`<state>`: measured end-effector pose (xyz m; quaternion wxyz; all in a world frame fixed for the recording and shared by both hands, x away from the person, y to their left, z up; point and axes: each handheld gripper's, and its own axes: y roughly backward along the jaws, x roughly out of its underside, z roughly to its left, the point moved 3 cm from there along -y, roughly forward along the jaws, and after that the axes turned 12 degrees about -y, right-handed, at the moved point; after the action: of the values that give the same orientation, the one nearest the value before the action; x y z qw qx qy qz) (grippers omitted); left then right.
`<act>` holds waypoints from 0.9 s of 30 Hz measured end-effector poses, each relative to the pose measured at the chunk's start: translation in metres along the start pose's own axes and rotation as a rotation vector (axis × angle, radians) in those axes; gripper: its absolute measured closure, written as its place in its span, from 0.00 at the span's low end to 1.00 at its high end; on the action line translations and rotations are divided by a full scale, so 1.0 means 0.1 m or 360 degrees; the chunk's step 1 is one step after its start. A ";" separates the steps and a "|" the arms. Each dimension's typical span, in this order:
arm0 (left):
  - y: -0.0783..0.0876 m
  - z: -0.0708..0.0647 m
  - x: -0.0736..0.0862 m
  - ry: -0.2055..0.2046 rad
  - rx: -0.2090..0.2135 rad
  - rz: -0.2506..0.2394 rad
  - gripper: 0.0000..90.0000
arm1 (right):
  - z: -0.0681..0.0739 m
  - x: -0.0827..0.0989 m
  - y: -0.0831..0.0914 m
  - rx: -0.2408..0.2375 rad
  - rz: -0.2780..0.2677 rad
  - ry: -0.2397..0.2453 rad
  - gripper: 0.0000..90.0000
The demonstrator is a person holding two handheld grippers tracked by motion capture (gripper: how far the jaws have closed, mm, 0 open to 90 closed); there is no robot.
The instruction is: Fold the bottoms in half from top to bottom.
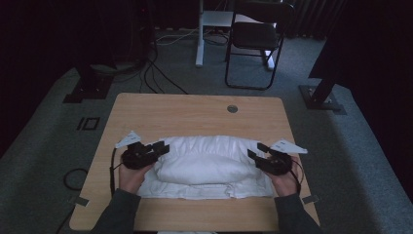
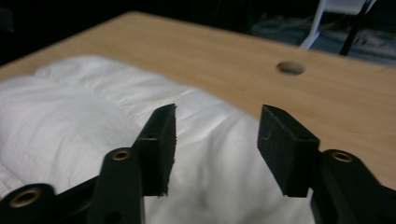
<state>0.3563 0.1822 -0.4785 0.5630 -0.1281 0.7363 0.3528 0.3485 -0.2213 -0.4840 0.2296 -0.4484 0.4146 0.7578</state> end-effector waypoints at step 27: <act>-0.40 -0.38 0.91 -0.0102 -0.0060 0.0483 0.74 | 0.15 0.88 -0.47 0.0113 0.0447 0.0103 0.57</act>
<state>0.3215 0.1474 -0.5729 0.5238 -0.0145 0.7221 0.4516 0.3317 -0.1851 -0.5765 0.1235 -0.4017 0.5070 0.7526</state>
